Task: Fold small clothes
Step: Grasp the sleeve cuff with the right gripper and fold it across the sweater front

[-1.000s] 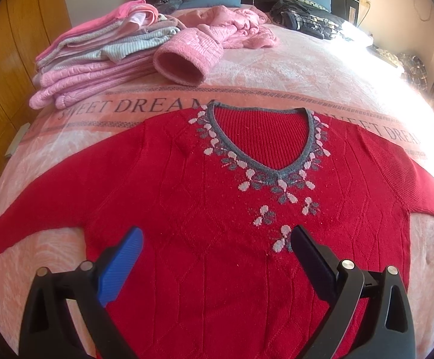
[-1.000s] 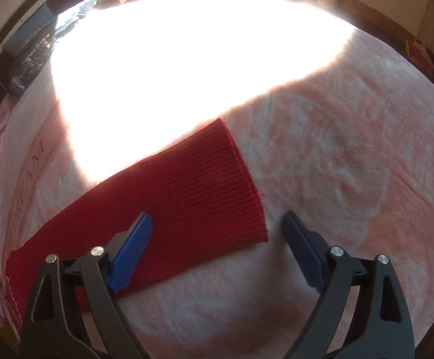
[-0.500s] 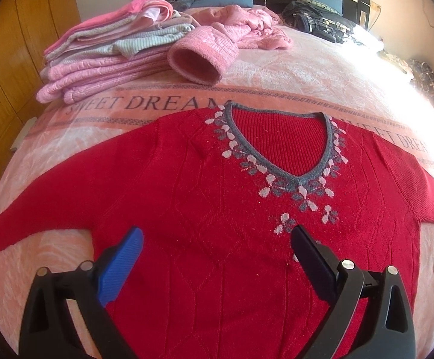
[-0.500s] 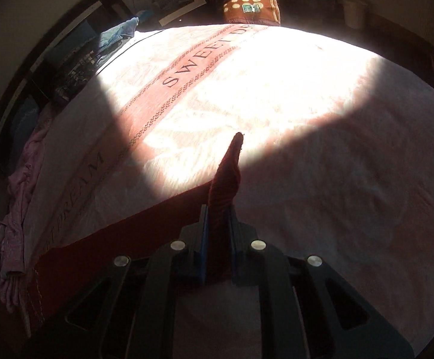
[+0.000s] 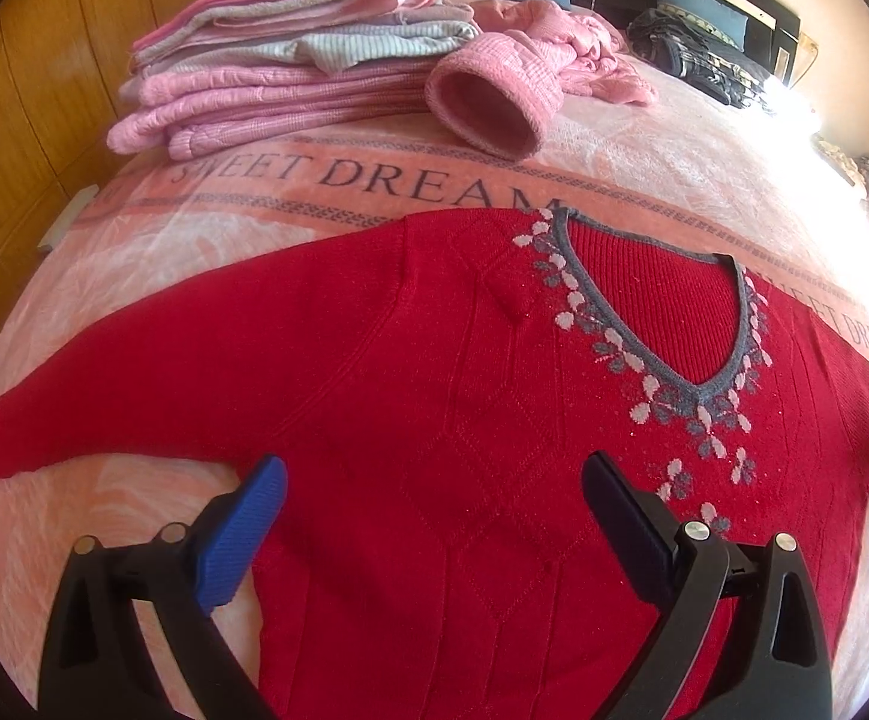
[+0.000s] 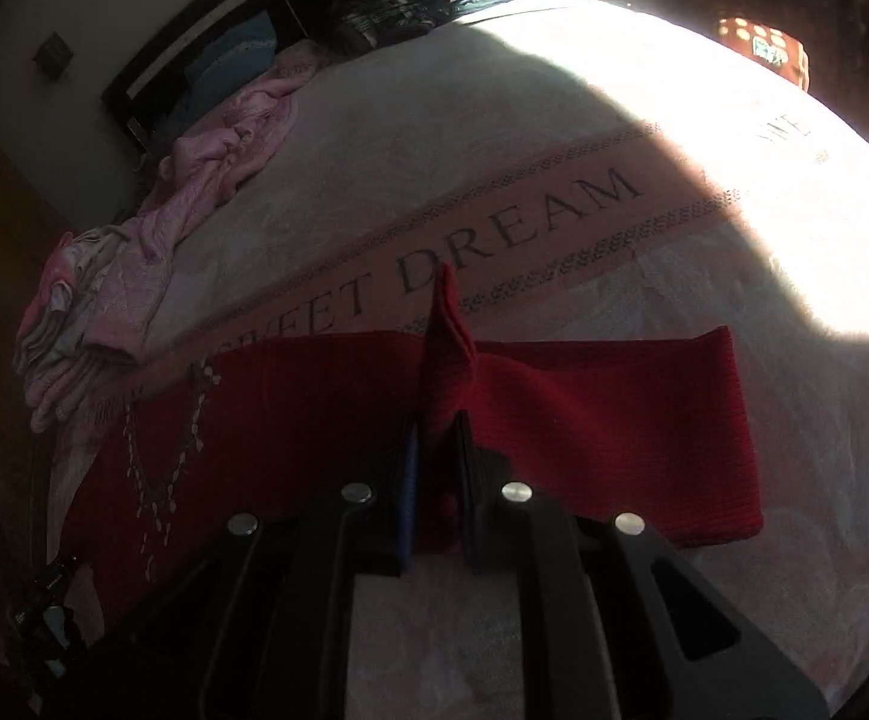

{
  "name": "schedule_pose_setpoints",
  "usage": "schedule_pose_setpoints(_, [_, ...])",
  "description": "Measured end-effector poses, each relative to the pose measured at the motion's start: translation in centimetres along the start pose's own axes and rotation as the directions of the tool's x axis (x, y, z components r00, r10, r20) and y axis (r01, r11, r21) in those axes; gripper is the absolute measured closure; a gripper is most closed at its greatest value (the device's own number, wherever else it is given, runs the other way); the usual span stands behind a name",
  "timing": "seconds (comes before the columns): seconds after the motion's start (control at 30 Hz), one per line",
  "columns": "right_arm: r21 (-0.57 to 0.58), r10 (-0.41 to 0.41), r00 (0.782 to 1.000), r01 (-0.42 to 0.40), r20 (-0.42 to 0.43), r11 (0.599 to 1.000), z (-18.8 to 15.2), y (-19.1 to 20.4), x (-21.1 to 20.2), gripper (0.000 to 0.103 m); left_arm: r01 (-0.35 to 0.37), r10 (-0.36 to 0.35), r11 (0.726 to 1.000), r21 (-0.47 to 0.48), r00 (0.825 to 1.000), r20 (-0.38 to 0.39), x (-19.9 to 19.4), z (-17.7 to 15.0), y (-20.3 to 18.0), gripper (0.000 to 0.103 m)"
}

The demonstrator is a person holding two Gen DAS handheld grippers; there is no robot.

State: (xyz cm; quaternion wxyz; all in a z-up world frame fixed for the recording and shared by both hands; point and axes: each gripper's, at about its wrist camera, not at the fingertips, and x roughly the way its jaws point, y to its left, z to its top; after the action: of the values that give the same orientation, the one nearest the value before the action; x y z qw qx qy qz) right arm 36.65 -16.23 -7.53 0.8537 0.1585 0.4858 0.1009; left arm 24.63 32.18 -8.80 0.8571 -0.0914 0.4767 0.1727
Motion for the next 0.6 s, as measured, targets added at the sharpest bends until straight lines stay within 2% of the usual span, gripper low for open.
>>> schedule_pose_setpoints(0.2, [-0.114,0.127,0.99,-0.134,-0.062,0.984,-1.2,10.0,2.2,0.093,0.018,-0.018,1.0,0.008,1.0,-0.013,0.3,0.0,0.3,0.004])
schedule_pose_setpoints(0.33, [-0.159,0.211,0.968,-0.231,-0.138,0.96,-2.9,16.0,4.4,0.093,0.022,-0.022,1.0,0.012,1.0,-0.015,0.4,-0.2,0.5,0.004])
schedule_pose_setpoints(0.47, [-0.23,0.201,0.96,-0.245,-0.196,0.942,-5.0,20.8,6.7,0.093,0.029,-0.029,0.999,0.012,0.999,-0.015,0.4,-0.2,0.6,0.004])
schedule_pose_setpoints(0.6, [-0.25,0.194,0.946,-0.26,-0.259,0.933,-6.6,23.4,9.6,0.091,0.034,-0.034,0.999,0.013,0.999,-0.018,0.5,-0.2,0.5,0.004])
